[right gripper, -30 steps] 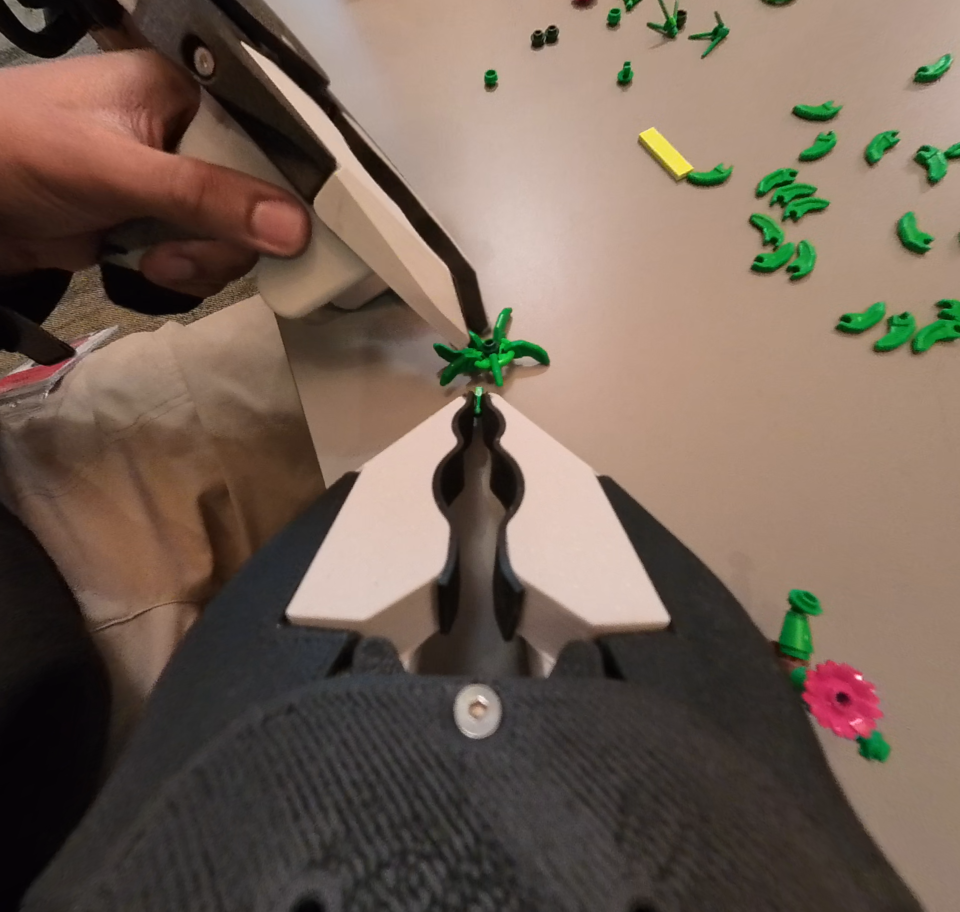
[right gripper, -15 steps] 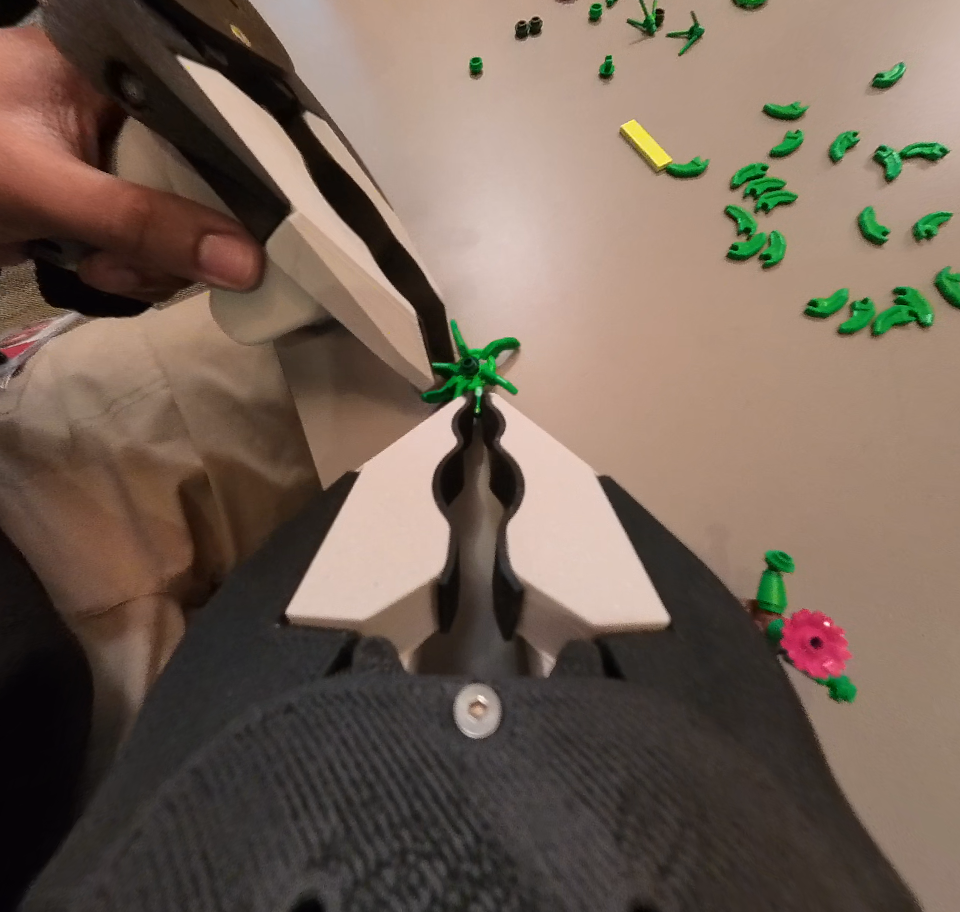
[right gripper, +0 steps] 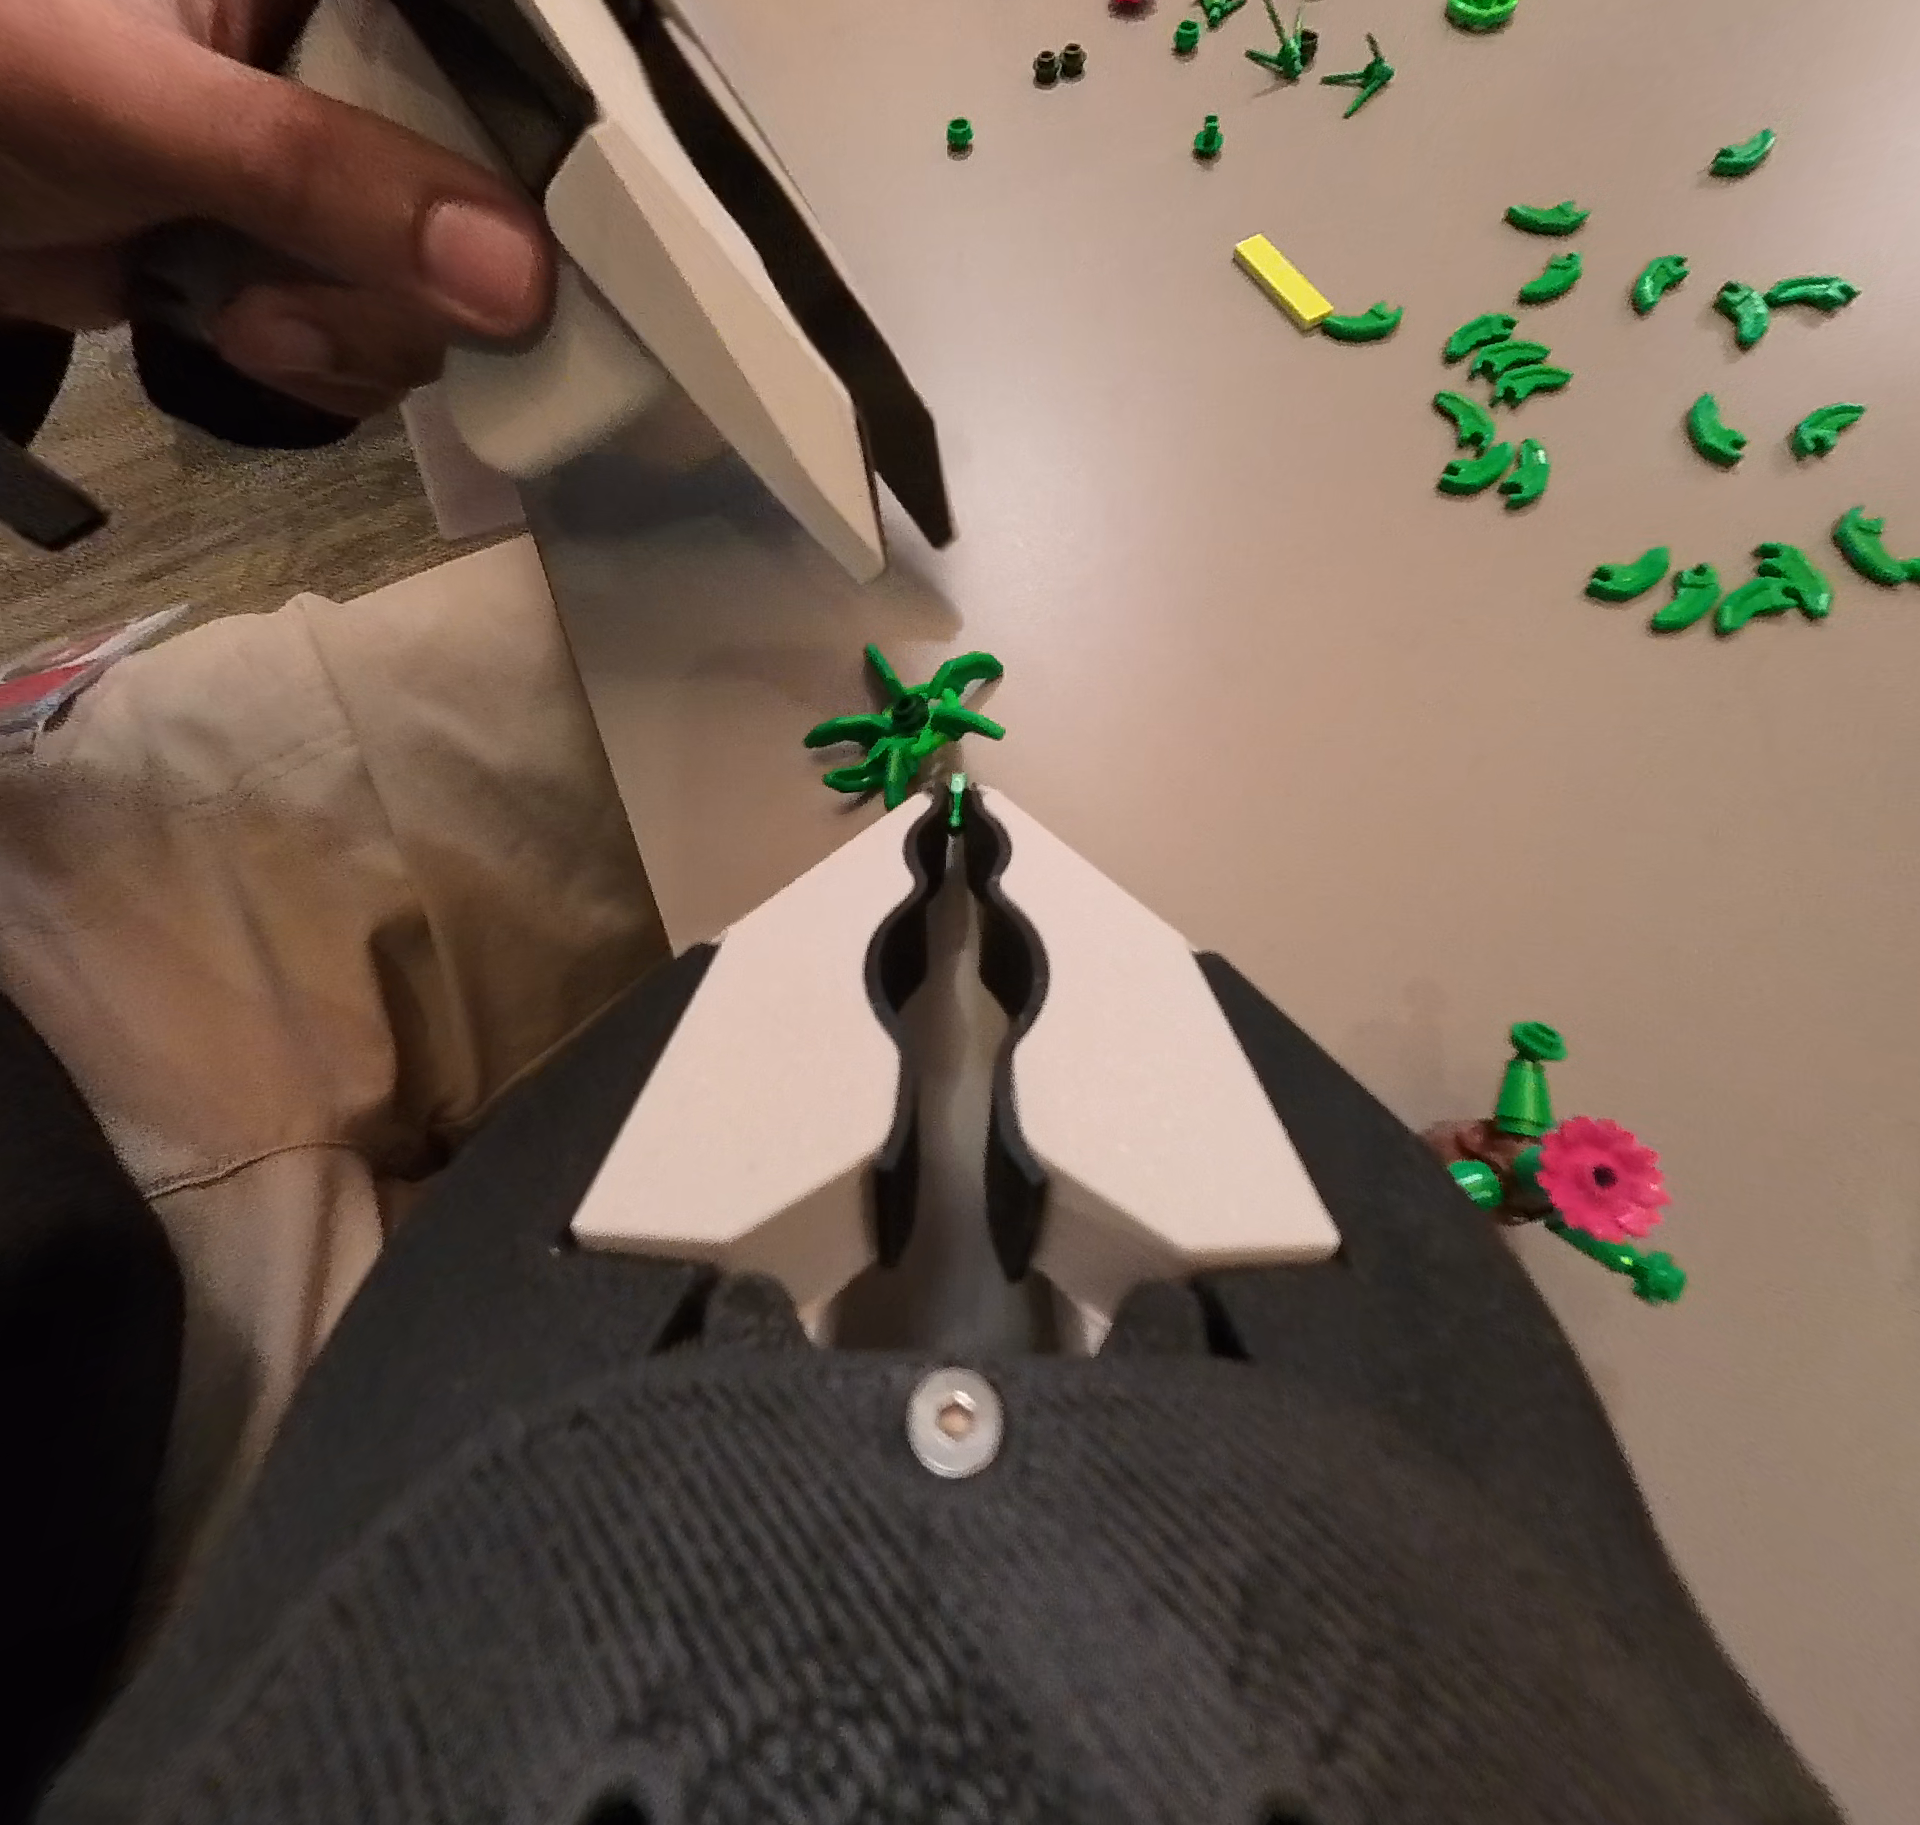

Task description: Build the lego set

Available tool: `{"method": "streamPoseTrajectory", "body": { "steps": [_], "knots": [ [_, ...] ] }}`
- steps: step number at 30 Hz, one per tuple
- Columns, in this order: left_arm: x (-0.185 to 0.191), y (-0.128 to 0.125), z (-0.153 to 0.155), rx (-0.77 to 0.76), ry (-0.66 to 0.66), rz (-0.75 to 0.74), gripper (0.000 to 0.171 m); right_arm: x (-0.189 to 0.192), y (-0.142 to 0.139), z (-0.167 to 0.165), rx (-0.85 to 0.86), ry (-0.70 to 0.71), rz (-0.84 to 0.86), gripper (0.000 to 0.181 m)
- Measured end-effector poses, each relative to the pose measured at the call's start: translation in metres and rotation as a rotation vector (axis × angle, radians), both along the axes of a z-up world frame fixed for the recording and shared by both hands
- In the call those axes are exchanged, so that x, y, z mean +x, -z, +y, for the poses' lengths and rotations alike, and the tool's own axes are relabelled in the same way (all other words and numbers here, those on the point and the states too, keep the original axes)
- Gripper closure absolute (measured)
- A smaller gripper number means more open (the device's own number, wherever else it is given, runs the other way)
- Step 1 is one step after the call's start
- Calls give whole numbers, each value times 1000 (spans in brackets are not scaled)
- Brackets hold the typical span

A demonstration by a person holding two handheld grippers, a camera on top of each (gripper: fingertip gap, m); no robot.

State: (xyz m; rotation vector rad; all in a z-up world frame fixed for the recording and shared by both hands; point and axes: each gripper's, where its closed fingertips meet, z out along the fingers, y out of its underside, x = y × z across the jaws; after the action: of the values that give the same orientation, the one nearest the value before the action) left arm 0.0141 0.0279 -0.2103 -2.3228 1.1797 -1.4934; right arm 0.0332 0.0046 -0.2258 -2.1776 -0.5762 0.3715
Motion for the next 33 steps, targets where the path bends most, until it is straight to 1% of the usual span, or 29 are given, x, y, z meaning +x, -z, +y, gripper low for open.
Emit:
{"method": "streamPoseTrajectory", "body": {
  "steps": [3,7,10,12,14,20,23,28,33],
  "knots": [
    [2,12,-7,51,64,67,134,-1,1,-1,3,-5,-12,180],
    [7,14,-16,88,99,77,139,-1,0,-1,4,-6,-2,180],
    [10,16,-24,78,131,78,144,-1,0,-2,3,-8,0,180],
    [10,19,-27,98,139,95,153,-2,0,-2,3,-13,-4,180],
    [10,21,-28,125,135,102,161,-2,0,-2,2,-14,-3,180],
    [10,20,-26,116,99,74,161,2,2,-3,-8,2,-4,180],
    [9,14,-22,110,72,42,161,9,6,-5,-20,24,-40,180],
    [6,4,-11,129,22,-6,161,10,6,-5,-21,26,-31,180],
    [6,-9,-8,160,7,-69,161,10,7,-5,-20,26,-39,180]
  ]
}}
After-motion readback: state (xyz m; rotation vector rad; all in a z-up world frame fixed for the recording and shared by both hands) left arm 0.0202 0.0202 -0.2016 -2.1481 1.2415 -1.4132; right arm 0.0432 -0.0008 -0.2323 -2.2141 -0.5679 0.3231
